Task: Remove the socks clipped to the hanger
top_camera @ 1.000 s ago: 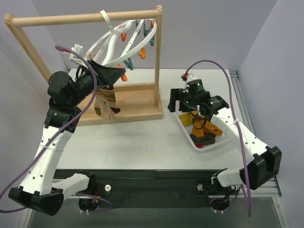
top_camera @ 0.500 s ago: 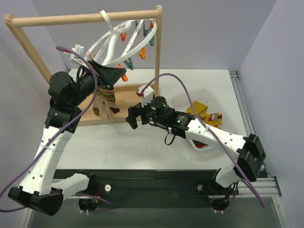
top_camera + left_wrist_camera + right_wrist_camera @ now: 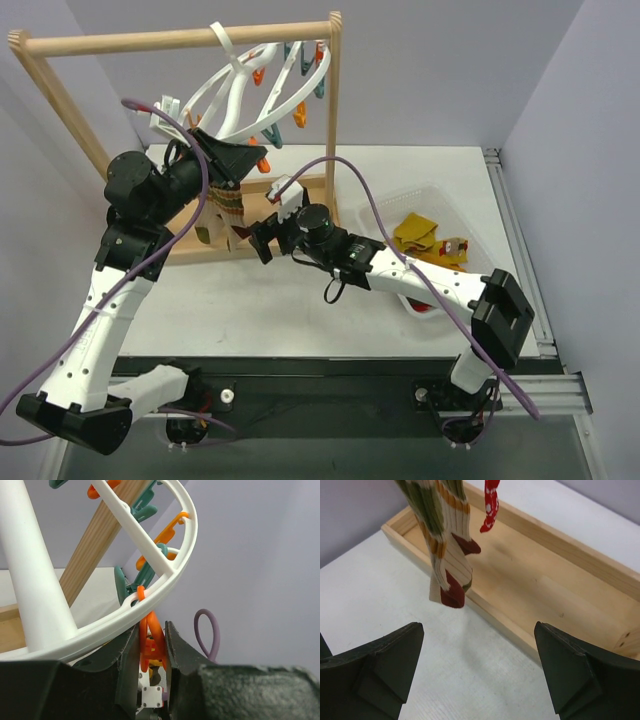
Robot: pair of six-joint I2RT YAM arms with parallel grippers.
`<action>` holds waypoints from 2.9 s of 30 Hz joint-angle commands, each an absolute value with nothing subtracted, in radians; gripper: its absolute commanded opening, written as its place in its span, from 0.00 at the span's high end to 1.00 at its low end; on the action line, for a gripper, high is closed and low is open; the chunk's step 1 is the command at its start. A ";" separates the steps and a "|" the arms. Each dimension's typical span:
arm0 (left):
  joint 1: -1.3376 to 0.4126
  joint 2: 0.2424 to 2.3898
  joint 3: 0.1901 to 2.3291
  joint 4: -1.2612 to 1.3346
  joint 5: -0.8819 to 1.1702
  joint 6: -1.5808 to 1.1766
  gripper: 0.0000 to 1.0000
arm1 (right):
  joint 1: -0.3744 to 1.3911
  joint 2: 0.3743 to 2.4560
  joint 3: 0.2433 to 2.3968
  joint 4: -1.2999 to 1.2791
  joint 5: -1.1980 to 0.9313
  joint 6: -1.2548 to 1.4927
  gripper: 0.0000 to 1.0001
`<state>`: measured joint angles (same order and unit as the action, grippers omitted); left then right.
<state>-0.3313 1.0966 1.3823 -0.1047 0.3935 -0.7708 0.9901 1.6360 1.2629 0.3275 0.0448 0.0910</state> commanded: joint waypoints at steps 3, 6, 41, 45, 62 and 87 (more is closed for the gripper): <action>-0.357 1.074 1.416 -0.057 0.466 -0.746 1.00 | 1.009 1.693 1.264 0.587 0.018 0.038 0.02; -0.362 1.078 1.425 -0.058 0.466 -0.747 1.00 | 1.014 1.738 1.295 0.610 -0.024 0.060 0.08; -0.373 1.049 1.411 -0.197 0.396 -0.605 0.64 | 1.049 1.707 1.362 0.477 -0.055 0.094 1.00; -0.373 1.022 1.436 -0.320 0.274 -0.491 0.40 | 1.049 1.652 1.351 0.388 -0.034 0.101 1.00; -0.382 0.883 1.486 -0.640 -0.329 -0.320 0.39 | 1.051 1.577 1.304 0.321 -0.038 0.140 1.00; -0.290 1.008 1.401 -0.450 0.029 -0.603 0.33 | 1.049 1.348 1.181 0.236 -0.183 0.212 1.00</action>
<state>-0.2974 1.0012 1.4239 -0.5575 -0.0154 -0.5465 1.0424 1.4059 1.1908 0.2253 -0.1490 0.1909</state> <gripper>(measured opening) 0.670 0.056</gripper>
